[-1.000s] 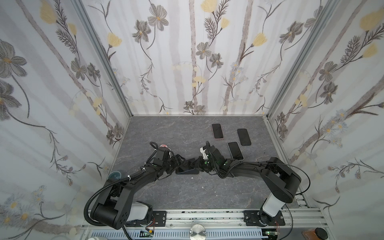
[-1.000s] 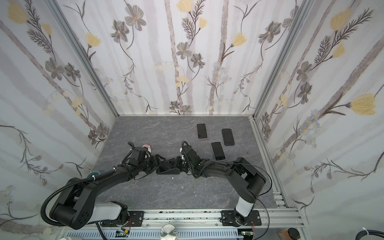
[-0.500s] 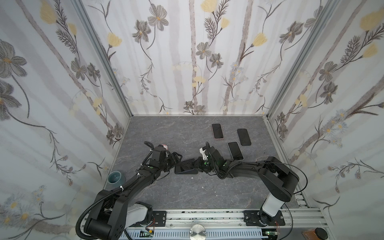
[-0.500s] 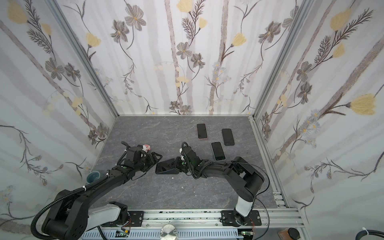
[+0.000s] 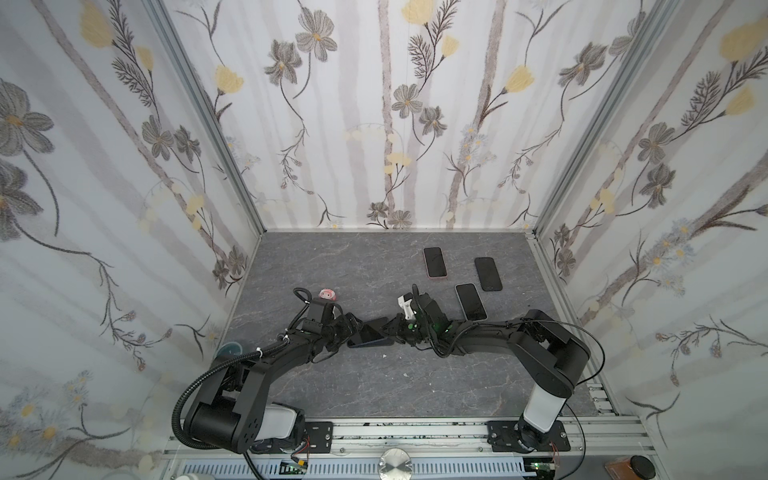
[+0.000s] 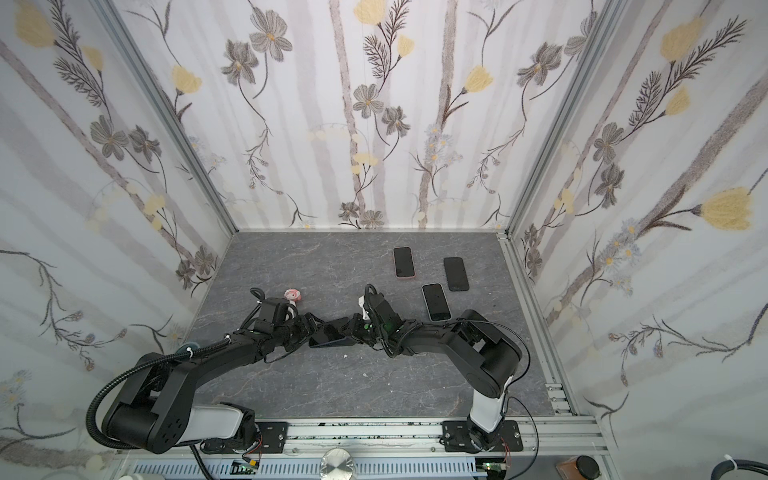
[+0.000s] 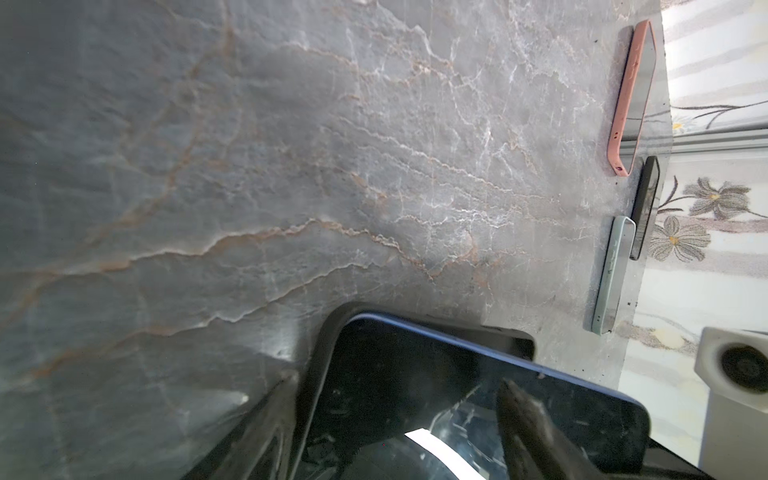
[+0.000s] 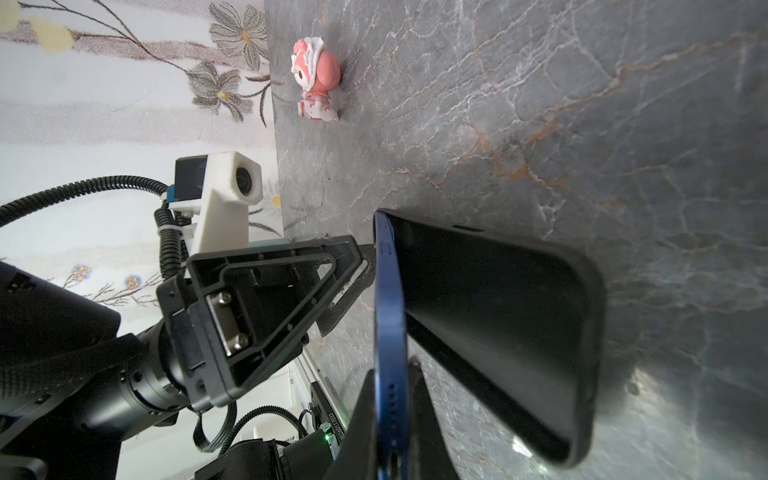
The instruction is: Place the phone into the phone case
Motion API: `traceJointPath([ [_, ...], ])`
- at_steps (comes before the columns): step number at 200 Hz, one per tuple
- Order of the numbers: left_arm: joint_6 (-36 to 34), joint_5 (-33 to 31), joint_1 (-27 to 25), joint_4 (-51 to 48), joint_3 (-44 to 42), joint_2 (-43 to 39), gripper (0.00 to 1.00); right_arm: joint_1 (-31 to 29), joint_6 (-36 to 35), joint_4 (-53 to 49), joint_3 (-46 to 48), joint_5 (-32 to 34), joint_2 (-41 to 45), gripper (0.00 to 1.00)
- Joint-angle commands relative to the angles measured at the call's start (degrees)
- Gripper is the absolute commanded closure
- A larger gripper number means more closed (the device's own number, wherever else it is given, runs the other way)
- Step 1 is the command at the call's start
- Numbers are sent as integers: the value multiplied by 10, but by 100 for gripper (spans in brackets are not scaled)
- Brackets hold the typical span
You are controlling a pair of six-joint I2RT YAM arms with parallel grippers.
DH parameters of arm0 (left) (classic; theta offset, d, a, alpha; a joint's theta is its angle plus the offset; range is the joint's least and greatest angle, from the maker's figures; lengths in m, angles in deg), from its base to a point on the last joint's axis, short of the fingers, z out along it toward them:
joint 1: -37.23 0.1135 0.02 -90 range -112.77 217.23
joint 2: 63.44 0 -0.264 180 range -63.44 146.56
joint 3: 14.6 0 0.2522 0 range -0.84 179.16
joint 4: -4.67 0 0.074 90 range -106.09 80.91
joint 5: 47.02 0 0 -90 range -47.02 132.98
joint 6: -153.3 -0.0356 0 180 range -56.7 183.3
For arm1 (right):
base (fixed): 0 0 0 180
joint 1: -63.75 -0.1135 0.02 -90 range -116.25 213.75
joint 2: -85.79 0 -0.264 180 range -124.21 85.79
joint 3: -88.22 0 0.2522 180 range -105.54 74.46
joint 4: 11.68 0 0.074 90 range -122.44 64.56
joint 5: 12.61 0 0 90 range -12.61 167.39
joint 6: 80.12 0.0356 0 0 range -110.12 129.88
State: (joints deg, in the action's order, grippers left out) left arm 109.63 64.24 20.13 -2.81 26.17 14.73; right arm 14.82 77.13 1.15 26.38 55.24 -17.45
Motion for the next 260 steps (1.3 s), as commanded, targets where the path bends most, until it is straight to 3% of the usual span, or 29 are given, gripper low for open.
traceJointPath([
  [1, 11, 33, -2, 9, -7, 2, 22, -2, 9, -21, 7, 2, -14, 100],
  [70, -3, 6, -1, -11, -14, -13, 23, -1, -20, -64, 6, 24, -28, 100],
  [130, -5, -2, -1, -20, -11, -15, 22, -2, -62, -134, -18, 49, -18, 77],
  [205, -18, -9, -2, -35, -5, -18, 22, -3, -111, -239, -67, 69, 10, 61],
  [244, -27, -10, -2, -47, 4, -20, 22, -2, -145, -296, -80, 64, 37, 57],
  [260, -32, -18, -1, -52, 7, -22, 22, 0, -165, -323, -82, 76, 49, 61],
])
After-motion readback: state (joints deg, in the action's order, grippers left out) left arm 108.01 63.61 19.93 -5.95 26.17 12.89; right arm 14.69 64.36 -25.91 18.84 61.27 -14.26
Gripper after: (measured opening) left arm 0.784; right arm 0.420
